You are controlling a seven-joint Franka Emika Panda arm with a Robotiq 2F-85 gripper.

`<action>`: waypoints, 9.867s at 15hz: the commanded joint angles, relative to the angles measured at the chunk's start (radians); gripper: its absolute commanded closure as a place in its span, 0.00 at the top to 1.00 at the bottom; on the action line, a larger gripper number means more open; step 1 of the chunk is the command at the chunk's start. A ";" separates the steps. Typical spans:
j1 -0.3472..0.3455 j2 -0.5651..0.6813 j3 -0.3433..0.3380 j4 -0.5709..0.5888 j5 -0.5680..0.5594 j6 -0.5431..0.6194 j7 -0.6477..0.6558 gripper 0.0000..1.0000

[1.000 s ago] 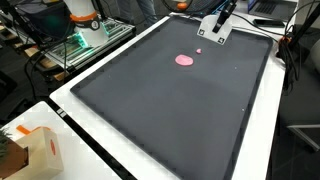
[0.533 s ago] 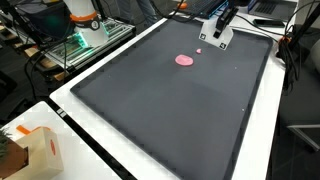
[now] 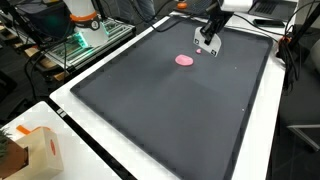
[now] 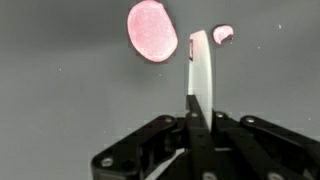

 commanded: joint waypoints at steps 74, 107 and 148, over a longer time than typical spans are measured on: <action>0.042 -0.484 0.067 -0.531 -0.278 0.222 -0.715 0.01; 0.119 -0.428 0.148 -0.339 -0.326 0.021 -1.125 0.01; 0.016 -0.210 0.074 -0.615 -0.463 0.494 -1.139 0.01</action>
